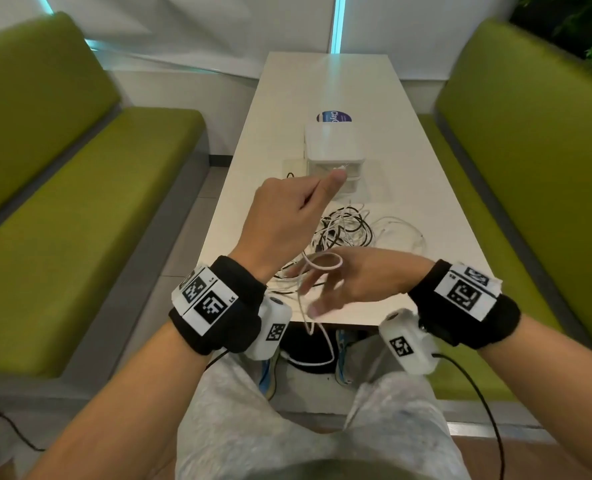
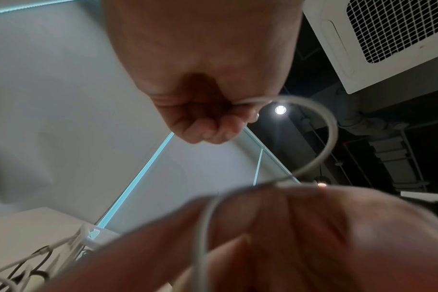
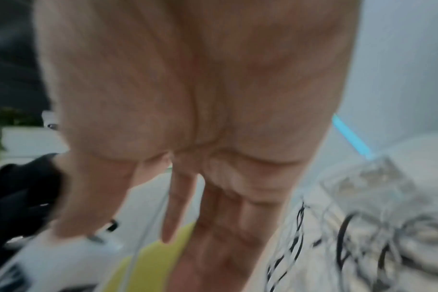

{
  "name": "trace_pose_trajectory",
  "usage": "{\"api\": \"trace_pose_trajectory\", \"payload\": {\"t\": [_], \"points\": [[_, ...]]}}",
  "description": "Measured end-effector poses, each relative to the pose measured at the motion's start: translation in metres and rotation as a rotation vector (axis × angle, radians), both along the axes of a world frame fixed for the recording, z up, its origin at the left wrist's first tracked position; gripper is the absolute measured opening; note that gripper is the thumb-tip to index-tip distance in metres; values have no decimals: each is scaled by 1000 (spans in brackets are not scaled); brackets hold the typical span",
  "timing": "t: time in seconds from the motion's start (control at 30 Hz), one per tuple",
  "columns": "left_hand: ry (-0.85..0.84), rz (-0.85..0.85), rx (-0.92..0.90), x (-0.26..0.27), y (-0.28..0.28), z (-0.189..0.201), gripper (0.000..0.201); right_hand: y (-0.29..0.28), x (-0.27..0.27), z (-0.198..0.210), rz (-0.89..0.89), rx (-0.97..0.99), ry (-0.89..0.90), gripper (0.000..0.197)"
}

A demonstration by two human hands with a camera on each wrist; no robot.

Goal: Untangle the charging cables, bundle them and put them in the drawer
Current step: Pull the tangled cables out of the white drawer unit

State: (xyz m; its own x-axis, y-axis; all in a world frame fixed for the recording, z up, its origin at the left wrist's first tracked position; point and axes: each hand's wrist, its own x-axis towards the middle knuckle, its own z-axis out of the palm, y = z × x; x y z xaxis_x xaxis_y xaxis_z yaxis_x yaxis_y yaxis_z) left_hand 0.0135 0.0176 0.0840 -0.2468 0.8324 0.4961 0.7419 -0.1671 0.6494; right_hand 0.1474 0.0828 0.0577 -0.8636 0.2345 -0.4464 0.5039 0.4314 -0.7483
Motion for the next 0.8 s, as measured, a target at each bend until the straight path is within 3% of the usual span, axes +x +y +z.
{"api": "trace_pose_trajectory", "payload": {"t": [0.07, 0.17, 0.23, 0.3, 0.37, 0.4, 0.53, 0.67, 0.73, 0.8], "points": [[-36, -2, 26, 1, -1, 3, 56, -15, -8, -9, 18, -135, 109, 10], [-92, -19, 66, 0, -4, 9, 55, -26, -12, -33, 216, -112, -82, 16], [-90, -23, 67, -3, -6, 11, 55, -25, -10, -43, 361, 20, -265, 21], [-67, -25, 56, -5, -5, 9, 55, -14, -13, -44, 328, 257, -302, 23], [-44, -22, 43, -5, -3, 5, 54, -3, -17, -39, 171, 436, -182, 24], [-34, -22, 42, -4, -2, 3, 54, 4, -20, -37, 91, 410, -99, 25], [-13, -18, 55, -7, 2, -1, 51, 18, -20, -24, -156, -92, 239, 28], [-22, -12, 67, -9, 3, -1, 51, 23, -10, -23, -298, -343, 454, 20], [-27, -9, 92, -9, 3, 1, 53, 24, -9, -39, -230, -213, 301, 21], [-31, -14, 116, -10, 3, 4, 54, 23, -5, -61, 36, -23, -51, 19]]}}
